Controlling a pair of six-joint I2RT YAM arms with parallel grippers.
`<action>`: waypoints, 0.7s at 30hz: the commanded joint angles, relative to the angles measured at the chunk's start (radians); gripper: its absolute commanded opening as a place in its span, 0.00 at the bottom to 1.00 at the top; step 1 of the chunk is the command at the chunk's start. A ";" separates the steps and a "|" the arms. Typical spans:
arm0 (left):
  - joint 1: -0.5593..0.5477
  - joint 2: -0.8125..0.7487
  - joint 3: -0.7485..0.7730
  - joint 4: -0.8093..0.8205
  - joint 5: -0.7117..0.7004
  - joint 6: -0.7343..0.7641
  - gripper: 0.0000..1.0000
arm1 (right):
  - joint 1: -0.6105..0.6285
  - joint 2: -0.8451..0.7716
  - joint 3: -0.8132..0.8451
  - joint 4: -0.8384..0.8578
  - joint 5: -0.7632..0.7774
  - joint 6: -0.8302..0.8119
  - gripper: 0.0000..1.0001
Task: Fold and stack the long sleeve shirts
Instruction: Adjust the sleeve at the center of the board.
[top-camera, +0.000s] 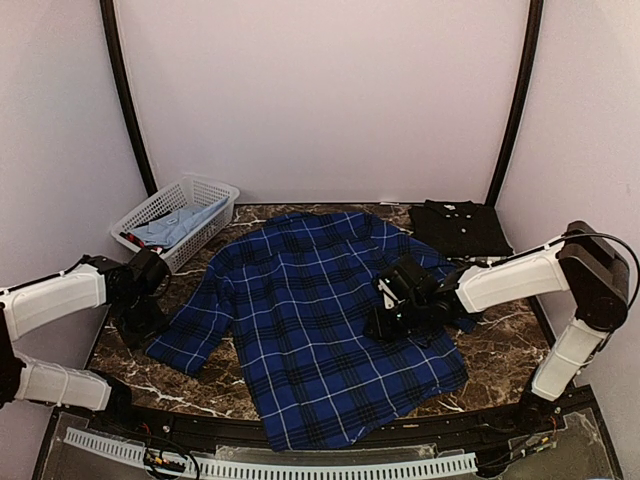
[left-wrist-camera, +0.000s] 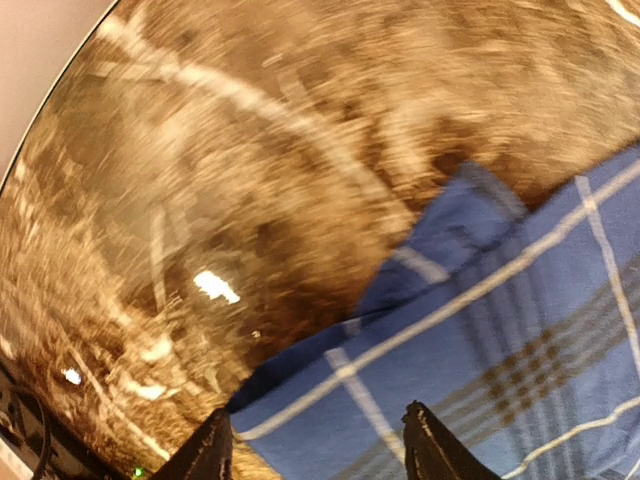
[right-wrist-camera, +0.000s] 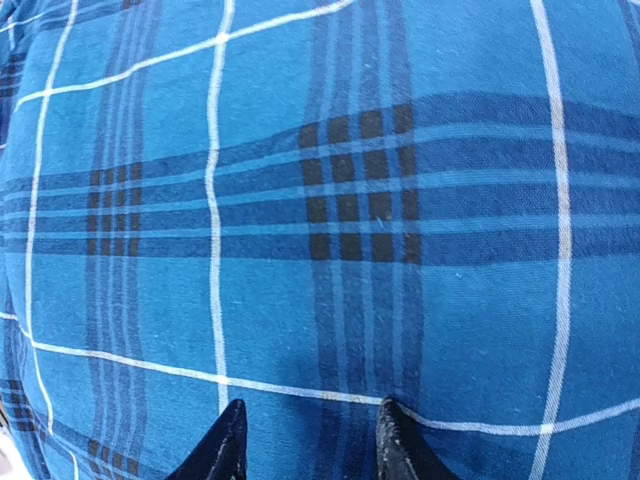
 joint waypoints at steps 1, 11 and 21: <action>0.020 -0.084 -0.065 -0.066 0.004 -0.133 0.60 | -0.006 0.001 -0.028 0.044 -0.017 -0.010 0.42; 0.025 -0.143 -0.195 0.122 0.148 -0.191 0.62 | -0.006 -0.098 0.007 0.020 -0.005 -0.033 0.45; 0.025 -0.243 -0.180 0.192 0.039 -0.128 0.15 | -0.006 -0.199 0.034 0.113 -0.023 -0.044 0.46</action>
